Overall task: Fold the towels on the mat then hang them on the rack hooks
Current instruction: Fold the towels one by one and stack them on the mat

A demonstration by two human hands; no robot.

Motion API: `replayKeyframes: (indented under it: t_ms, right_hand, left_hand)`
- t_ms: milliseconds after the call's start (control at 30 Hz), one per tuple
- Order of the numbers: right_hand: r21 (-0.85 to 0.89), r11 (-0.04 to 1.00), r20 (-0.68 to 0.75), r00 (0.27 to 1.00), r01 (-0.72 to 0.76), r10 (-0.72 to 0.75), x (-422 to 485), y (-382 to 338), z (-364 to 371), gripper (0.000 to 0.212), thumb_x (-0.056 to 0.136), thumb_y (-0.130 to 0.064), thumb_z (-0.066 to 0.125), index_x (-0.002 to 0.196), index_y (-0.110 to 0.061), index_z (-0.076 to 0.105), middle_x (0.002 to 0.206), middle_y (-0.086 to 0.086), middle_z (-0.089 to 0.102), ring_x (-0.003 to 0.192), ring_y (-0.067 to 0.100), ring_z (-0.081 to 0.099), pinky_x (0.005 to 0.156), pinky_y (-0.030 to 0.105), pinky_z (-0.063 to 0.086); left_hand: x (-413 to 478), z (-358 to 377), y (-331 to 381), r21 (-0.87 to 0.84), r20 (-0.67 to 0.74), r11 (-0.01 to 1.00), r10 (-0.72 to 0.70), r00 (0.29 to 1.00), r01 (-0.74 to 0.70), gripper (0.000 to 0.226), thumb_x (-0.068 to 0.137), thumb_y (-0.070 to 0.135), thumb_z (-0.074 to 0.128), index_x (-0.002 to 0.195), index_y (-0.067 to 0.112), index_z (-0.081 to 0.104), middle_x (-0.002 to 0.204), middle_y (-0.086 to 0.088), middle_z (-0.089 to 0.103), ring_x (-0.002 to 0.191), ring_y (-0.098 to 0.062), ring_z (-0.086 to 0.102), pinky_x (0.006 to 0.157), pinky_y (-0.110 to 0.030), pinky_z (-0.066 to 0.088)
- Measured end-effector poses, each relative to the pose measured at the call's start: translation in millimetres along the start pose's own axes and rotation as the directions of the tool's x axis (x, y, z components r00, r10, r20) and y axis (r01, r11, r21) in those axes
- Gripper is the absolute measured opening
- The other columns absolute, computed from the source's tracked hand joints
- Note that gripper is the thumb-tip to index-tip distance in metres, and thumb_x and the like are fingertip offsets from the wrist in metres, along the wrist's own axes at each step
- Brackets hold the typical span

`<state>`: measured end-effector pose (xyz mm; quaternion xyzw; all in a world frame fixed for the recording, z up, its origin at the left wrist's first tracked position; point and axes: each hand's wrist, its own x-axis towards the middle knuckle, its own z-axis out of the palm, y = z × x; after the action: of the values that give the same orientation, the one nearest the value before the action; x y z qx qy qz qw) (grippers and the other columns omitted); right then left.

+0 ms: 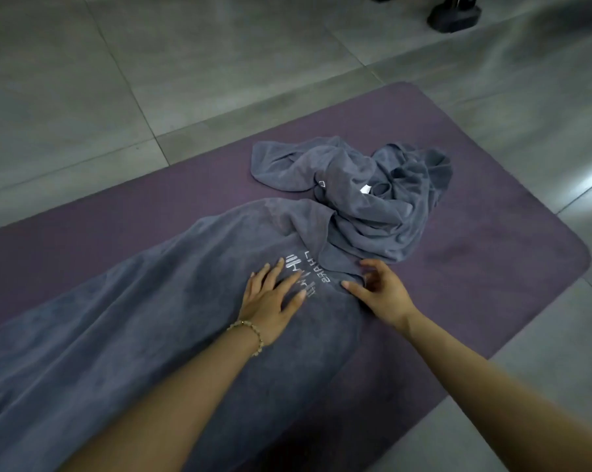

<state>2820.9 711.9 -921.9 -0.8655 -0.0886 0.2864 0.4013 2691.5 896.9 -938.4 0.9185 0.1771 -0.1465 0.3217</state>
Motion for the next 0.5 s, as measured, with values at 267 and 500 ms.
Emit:
replayKeyframes:
  t_ms: [267,500]
  right_hand:
    - [0.464,0.878,0.238,0.971,-0.117,0.003,-4,-28,-11,0.041,0.09,-0.036,0.06,0.089,0.005,0.058,0.089,0.017,0.067,0.084,0.021,0.061,0.084,0.036,0.05]
    - [0.645,0.696,0.408,0.912,-0.317,0.037,-10,-27,-58,0.039,0.093,-0.034,0.051,0.12,-0.008,0.062,0.115,0.01,0.069,0.1,0.018,0.068,0.084,0.029,0.056]
  left_hand:
    - [39,-46,44,0.039,0.02,0.968,0.247,0.969,-0.247,0.048,0.101,0.044,0.027,0.146,0.048,0.011,0.113,-0.002,0.053,0.104,-0.021,0.053,0.089,-0.035,0.044]
    - [85,-83,83,0.133,0.224,0.949,0.25,0.942,-0.284,0.043,0.095,0.058,0.029,0.075,0.023,0.044,0.063,0.004,0.052,0.057,-0.008,0.05,0.067,-0.031,0.041]
